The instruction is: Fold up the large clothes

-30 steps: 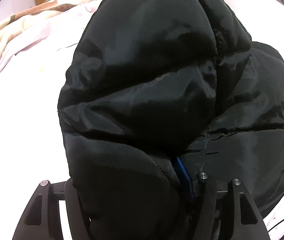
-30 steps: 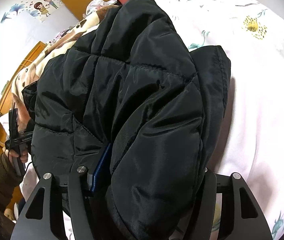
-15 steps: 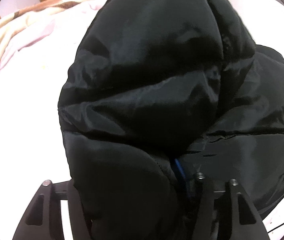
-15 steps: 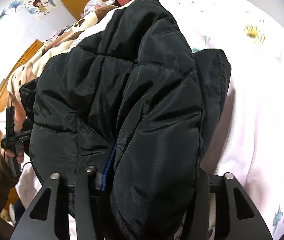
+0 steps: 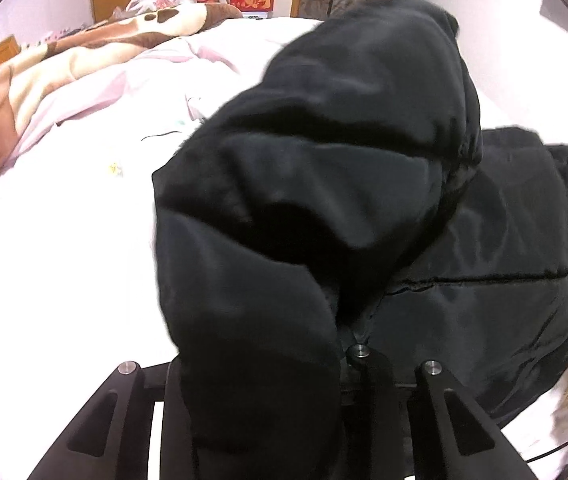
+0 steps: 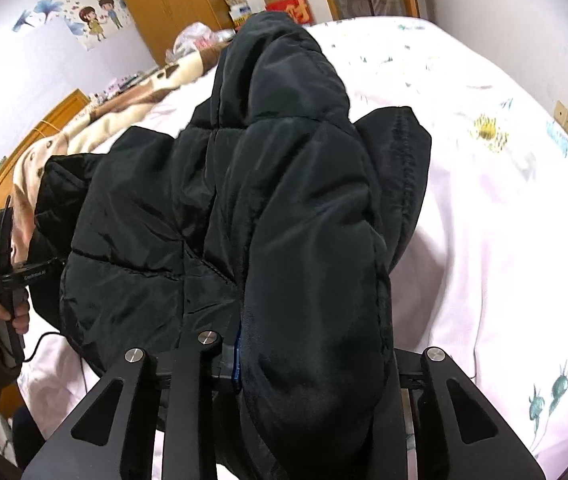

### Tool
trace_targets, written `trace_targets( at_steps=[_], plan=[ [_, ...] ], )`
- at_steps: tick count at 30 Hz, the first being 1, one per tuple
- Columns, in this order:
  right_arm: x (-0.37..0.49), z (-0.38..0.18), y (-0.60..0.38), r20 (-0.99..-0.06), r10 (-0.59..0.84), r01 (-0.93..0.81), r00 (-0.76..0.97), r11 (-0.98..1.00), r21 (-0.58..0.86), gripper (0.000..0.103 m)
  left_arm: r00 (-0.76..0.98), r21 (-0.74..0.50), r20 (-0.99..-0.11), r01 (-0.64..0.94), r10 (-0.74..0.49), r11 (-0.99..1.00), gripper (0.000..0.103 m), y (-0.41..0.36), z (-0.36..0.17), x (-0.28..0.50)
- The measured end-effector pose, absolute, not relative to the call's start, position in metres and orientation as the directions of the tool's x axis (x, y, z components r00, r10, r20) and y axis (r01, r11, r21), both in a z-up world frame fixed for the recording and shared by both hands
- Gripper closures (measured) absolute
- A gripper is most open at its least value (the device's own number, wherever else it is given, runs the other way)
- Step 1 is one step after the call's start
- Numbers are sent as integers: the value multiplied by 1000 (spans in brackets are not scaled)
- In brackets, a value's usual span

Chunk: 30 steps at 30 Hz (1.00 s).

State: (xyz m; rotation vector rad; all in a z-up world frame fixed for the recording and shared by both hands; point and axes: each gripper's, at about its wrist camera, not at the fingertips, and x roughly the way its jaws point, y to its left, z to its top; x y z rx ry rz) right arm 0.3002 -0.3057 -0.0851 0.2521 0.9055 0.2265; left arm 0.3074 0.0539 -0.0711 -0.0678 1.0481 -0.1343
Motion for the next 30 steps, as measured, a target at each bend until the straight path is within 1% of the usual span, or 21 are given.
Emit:
trace_targets(
  at_steps=[2,5,6,8,10,13,14,17,25,30],
  plan=[
    [298,-80,-304,-735,306,-95,605,944,315,74,494,-149,-854,67,-163,986,73,71,-64,301],
    [295,-74,-300,-722,319,-107,614,940,325,74,508,-168,-843,60,-175,984,73,77,-53,298],
    [294,-74,-299,-717,327,-108,616,936,334,74,510,-172,-842,54,-176,984,73,92,-51,307],
    [293,-78,-307,-708,345,-90,617,924,372,74,510,-184,-841,41,-179,982,73,99,-51,293],
    [290,-79,-312,-708,334,-96,622,930,355,74,525,-166,-833,60,-172,984,73,113,-39,283],
    [289,-71,-303,-693,347,-124,632,928,351,74,536,-161,-827,59,-167,985,73,122,-29,296],
    [287,-69,-306,-689,350,-134,635,928,348,74,541,-162,-824,55,-166,985,73,136,-36,299],
    [290,-63,-294,-672,369,-164,642,923,349,74,560,-171,-814,26,-156,985,73,162,-21,302],
    [312,-62,-249,-629,441,-239,641,893,382,74,585,-119,-807,-30,-79,992,73,194,15,259],
    [329,-74,-221,-622,484,-271,616,871,411,74,571,-98,-821,-84,-33,992,73,219,4,256]
  ],
)
